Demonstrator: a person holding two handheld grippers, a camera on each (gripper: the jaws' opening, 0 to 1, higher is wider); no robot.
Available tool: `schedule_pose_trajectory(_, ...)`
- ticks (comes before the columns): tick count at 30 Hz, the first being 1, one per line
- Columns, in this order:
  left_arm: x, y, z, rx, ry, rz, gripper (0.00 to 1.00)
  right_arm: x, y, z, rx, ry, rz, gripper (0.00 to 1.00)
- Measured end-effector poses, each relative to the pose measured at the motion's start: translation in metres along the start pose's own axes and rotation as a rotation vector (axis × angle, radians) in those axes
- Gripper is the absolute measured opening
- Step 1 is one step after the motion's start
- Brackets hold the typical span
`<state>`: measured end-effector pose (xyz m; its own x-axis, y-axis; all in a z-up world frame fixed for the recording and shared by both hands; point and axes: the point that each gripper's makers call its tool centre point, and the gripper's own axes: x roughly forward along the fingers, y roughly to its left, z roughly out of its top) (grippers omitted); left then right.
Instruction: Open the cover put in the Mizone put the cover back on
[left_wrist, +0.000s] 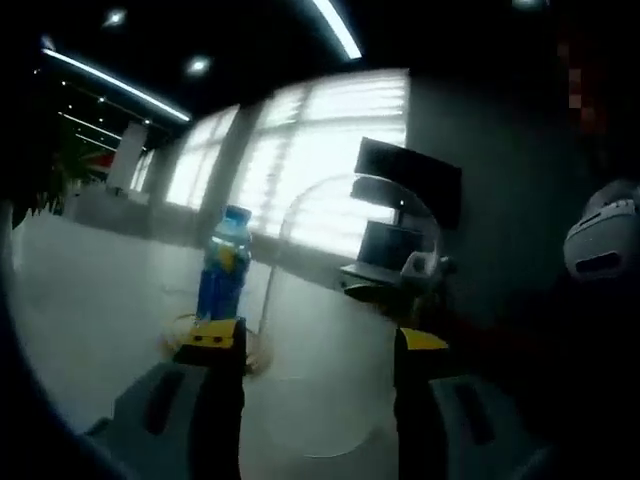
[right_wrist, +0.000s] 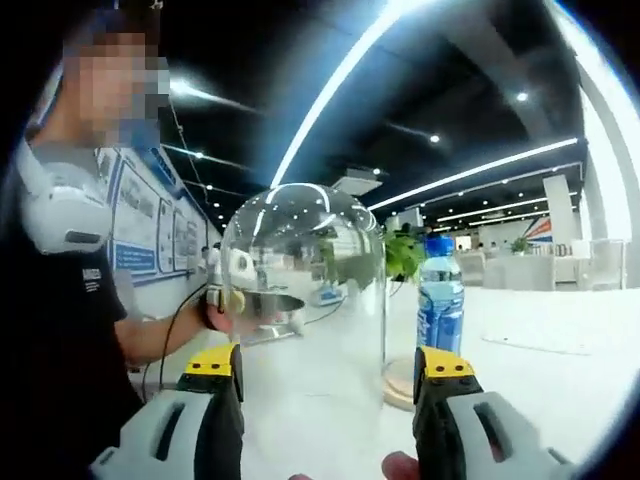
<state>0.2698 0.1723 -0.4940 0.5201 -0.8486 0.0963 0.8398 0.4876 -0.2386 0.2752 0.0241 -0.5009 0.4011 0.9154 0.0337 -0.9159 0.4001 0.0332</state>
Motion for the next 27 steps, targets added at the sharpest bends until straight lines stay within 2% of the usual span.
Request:
schedule_pose_trajectory(4,0.006,-0.004,0.001,0.009,0.018,-0.032,0.5,0.01,0.004,-0.003,-0.004,0.031,0.029,0.63)
schedule_pose_trajectory(6,0.007,-0.005,-0.002,0.045,0.04,-0.048,0.5,0.014,0.006,-0.006,-0.016,0.05,0.045,0.64)
schedule_pose_trajectory(11,0.011,-0.007,-0.006,0.07,0.083,-0.082,0.49,0.019,0.011,-0.007,-0.012,0.058,0.085,0.64)
schedule_pose_trajectory(14,0.016,-0.009,-0.012,0.052,0.131,-0.123,0.49,0.023,0.013,-0.009,-0.003,0.072,0.111,0.64)
schedule_pose_trajectory(16,0.019,-0.008,-0.019,0.088,0.172,-0.132,0.51,0.026,0.016,-0.011,0.002,0.088,0.131,0.64)
schedule_pose_trajectory(21,0.022,-0.01,-0.02,0.095,0.183,-0.154,0.55,0.031,0.014,-0.015,0.019,0.119,0.157,0.68)
schedule_pose_trajectory(27,0.025,-0.009,-0.018,0.07,0.149,-0.186,0.58,0.041,0.014,-0.026,0.077,0.165,0.194,0.74)
